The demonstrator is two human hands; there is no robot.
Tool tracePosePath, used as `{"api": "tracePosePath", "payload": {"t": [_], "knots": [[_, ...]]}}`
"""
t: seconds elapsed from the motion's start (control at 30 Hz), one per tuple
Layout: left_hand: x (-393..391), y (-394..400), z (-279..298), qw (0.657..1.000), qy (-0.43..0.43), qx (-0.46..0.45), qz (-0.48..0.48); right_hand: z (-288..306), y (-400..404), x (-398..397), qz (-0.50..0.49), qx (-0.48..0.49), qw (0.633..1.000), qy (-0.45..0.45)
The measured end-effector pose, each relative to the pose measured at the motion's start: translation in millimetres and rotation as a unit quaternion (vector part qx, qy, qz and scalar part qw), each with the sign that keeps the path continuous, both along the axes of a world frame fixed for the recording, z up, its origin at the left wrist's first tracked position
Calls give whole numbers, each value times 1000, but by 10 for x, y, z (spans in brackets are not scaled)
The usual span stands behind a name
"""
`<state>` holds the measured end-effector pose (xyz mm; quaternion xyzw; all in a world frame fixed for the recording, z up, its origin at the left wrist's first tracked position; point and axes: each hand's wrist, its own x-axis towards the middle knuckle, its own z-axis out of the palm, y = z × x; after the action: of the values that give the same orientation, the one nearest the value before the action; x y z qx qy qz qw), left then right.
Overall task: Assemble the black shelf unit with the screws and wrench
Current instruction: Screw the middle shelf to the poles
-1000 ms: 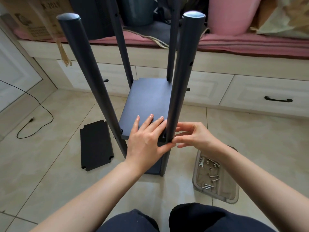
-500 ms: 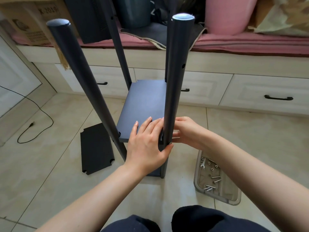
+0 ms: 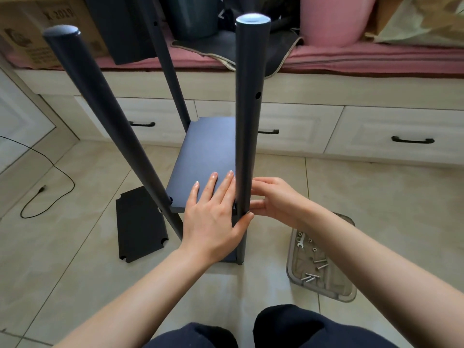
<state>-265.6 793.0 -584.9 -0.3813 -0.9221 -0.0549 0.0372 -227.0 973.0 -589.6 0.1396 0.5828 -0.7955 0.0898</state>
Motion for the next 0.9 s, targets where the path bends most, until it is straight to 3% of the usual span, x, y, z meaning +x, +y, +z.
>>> {"api": "tracePosePath", "payload": {"t": [0.23, 0.47, 0.7, 0.77, 0.9], "knots": [[6, 11, -10, 1000, 1, -15, 0, -257, 314, 217, -82, -50, 992, -76], [23, 16, 15, 1000, 0, 0, -8, -1022, 627, 678, -135, 105, 955, -241], [35, 35, 2, 1000, 16, 8, -10, -1732, 637, 972, -162, 160, 923, -309], [34, 40, -6, 1000, 22, 14, -8, -1927, 626, 966, -116, 227, 914, -317], [22, 25, -30, 999, 33, 8, -9, -2166, 503, 946, 117, 408, 838, -344]]}}
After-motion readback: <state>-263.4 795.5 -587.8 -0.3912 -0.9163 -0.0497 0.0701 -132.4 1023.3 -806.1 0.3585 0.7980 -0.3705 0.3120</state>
